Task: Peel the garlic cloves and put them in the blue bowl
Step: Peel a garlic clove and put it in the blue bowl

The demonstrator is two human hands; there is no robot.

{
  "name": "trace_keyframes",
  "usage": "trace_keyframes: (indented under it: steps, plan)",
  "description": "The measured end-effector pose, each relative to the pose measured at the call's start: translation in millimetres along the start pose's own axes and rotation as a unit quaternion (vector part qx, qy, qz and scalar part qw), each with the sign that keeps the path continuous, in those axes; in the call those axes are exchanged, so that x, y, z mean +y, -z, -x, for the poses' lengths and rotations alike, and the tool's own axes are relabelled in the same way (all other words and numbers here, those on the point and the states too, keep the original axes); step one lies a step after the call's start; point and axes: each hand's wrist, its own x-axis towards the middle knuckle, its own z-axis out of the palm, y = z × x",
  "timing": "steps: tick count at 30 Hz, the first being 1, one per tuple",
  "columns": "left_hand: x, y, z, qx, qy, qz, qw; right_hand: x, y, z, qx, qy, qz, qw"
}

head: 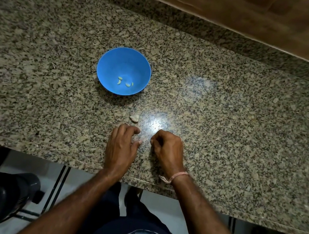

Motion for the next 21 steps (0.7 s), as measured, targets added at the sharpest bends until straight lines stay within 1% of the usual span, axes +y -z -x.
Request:
trace_keyframes:
  steps: [3, 9, 11, 12, 13, 15, 16, 18, 21]
  plan:
    - [2, 0, 0, -0.008, -0.007, -0.008, 1.0, -2, -4, 0, 0.005, -0.011, 0.017, 1.0]
    - [8, 3, 0, -0.012, -0.007, -0.007, 1.0, -7, -8, -1, 0.026, 0.002, 0.059, 0.998]
    - [8, 3, 0, -0.017, -0.003, 0.012, 1.0, -8, -6, -2, 0.018, -0.012, 0.047, 0.999]
    - [9, 3, -1, -0.027, 0.012, 0.037, 0.999, -7, -3, -3, 0.008, -0.034, -0.003, 0.999]
    - [11, 3, -2, -0.042, 0.038, 0.072, 0.996, -5, 1, -4, -0.006, -0.062, -0.082, 0.995]
    - [14, 1, -4, -0.073, 0.104, 0.168, 0.978, -2, 10, -3, -0.034, -0.103, -0.241, 0.964]
    - [16, 1, -5, -0.082, 0.135, 0.221, 0.963, -2, 13, -1, -0.045, -0.115, -0.296, 0.947]
    - [20, 3, -4, -0.084, 0.172, 0.302, 0.934, -3, 14, 5, -0.063, -0.13, -0.373, 0.917]
    - [21, 9, -2, -0.102, 0.185, 0.388, 0.897, -7, 15, 14, -0.08, -0.158, -0.45, 0.875]
